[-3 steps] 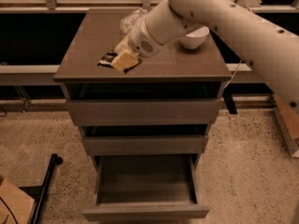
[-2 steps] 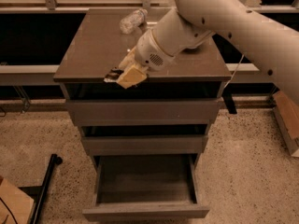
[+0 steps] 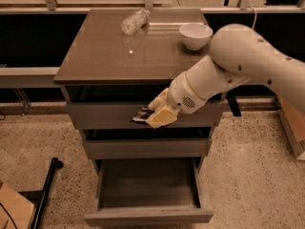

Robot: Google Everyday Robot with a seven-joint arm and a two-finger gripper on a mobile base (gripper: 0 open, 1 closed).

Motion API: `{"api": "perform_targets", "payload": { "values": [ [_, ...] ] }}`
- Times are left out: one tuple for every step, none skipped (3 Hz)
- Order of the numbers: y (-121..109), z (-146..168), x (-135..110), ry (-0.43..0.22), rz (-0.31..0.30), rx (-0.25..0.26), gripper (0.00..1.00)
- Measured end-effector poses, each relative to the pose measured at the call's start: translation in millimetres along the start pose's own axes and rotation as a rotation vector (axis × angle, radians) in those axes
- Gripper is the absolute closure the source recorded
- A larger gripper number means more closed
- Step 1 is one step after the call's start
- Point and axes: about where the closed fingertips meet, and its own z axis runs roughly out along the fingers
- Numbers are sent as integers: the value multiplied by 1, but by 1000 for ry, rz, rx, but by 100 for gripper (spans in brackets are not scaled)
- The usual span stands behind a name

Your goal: Place rxbar chocolate into bottom drawer

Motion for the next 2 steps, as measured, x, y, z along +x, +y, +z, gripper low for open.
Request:
{"api": "perform_targets", "payload": {
  "values": [
    [-37,32,42,-95,56,-13,100],
    [-42,61,66,-108,97,-69,100]
  ]
}}
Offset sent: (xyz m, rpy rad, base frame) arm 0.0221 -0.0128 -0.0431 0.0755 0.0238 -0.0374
